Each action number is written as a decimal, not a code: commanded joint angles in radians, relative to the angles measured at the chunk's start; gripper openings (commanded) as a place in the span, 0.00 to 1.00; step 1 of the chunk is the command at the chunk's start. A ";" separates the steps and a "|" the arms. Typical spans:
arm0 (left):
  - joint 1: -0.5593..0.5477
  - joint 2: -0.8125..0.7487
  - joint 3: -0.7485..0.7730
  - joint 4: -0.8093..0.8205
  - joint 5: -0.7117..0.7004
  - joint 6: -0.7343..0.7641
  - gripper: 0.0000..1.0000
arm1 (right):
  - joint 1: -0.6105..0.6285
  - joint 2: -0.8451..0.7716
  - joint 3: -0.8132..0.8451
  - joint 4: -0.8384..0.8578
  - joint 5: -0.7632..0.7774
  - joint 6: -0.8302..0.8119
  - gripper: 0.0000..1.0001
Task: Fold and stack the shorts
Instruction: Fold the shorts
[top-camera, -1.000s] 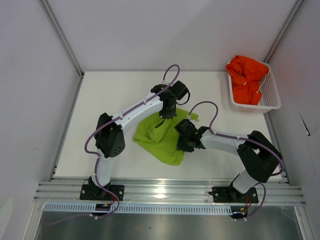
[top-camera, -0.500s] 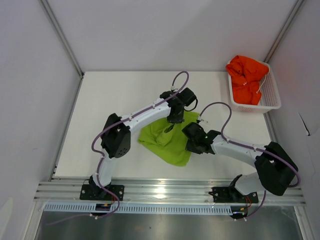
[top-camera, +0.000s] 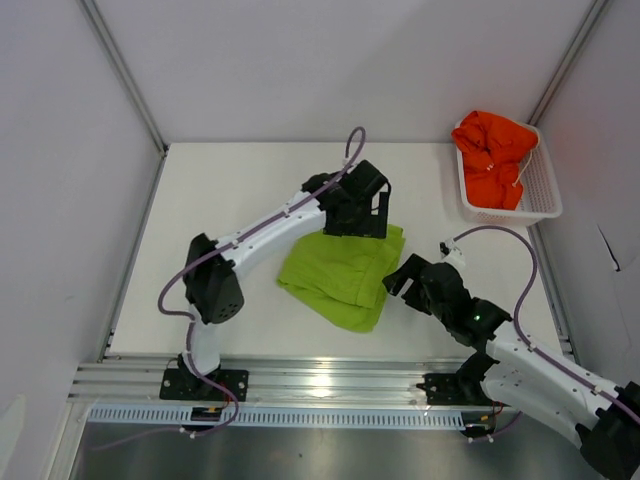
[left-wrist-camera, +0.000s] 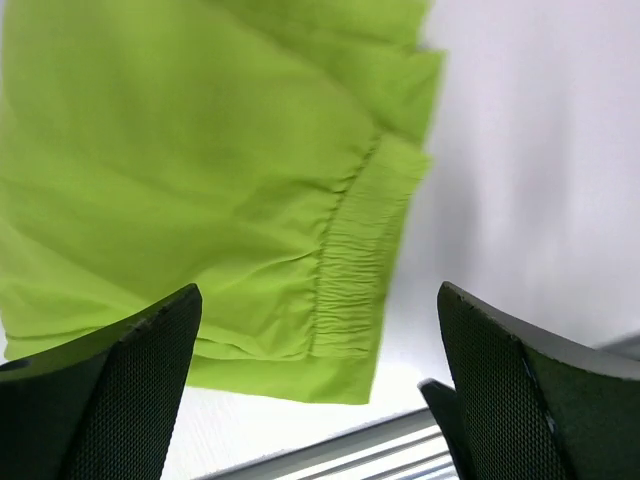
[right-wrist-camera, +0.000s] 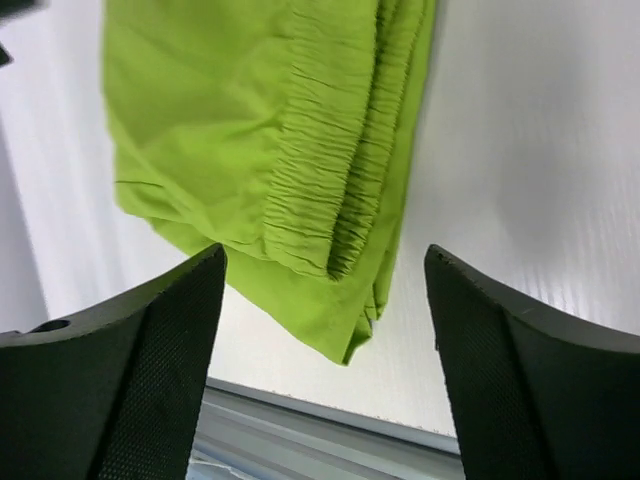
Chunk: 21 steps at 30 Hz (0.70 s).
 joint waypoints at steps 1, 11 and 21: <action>0.021 -0.185 -0.065 0.072 0.072 0.078 0.99 | -0.055 -0.033 -0.016 0.145 -0.075 -0.019 0.84; 0.124 -0.508 -0.653 0.390 0.222 0.091 0.98 | -0.209 0.225 0.123 0.268 -0.321 -0.117 0.49; 0.179 -0.502 -0.857 0.736 0.366 0.094 0.87 | -0.270 0.577 0.263 0.597 -0.534 -0.037 0.00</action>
